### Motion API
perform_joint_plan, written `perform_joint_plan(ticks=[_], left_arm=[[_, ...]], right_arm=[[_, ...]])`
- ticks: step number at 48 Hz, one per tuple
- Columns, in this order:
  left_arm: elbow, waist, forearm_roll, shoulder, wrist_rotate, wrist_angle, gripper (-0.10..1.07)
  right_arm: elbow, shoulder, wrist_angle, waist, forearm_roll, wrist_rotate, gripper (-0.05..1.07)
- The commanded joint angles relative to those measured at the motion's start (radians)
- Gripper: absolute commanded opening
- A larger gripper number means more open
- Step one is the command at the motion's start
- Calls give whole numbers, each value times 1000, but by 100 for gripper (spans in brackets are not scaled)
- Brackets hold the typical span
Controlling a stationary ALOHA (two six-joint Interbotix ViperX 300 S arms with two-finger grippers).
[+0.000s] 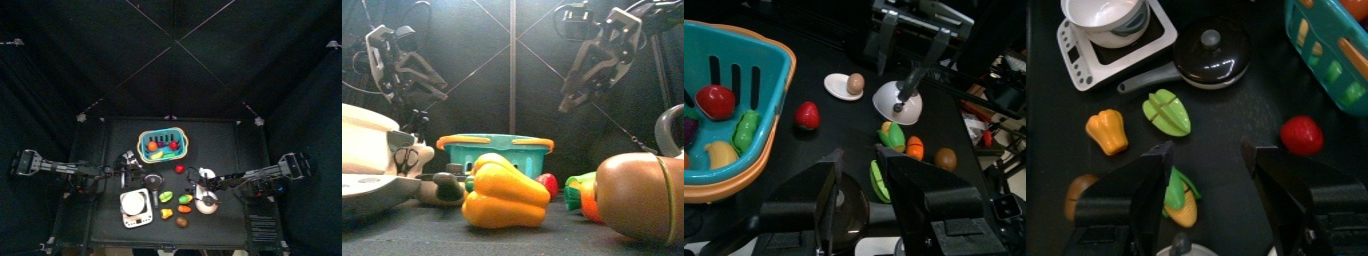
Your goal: Grab pot lid
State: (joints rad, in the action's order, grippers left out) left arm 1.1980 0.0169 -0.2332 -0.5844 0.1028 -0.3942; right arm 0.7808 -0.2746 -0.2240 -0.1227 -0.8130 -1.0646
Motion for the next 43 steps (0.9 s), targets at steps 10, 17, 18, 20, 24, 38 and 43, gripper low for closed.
perform_joint_plan(ticks=[10, 17, 18, 20, 24, 38, 43], left_arm=[[-9, 3, 46, -12, -6, -74, 74], [11, 14, 135, -28, -14, -114, 74], [17, 15, 149, -34, -15, -118, 74], [28, 21, 176, -44, -20, -130, 74], [61, 35, 222, -77, -29, -153, 74], [149, 74, 281, -173, -31, -164, 74], [153, 78, 293, -173, -31, -164, 74]], right_arm=[[-216, 245, 51, 43, -242, -2, 89], [-322, 356, 51, 71, -252, -3, 89], [-334, 370, 52, 74, -250, -3, 89], [-356, 391, 54, 81, -249, -6, 89], [-397, 431, 55, 94, -245, -8, 89], [-503, 522, 58, 107, -210, -3, 89], [-525, 543, 58, 115, -195, -6, 89]])
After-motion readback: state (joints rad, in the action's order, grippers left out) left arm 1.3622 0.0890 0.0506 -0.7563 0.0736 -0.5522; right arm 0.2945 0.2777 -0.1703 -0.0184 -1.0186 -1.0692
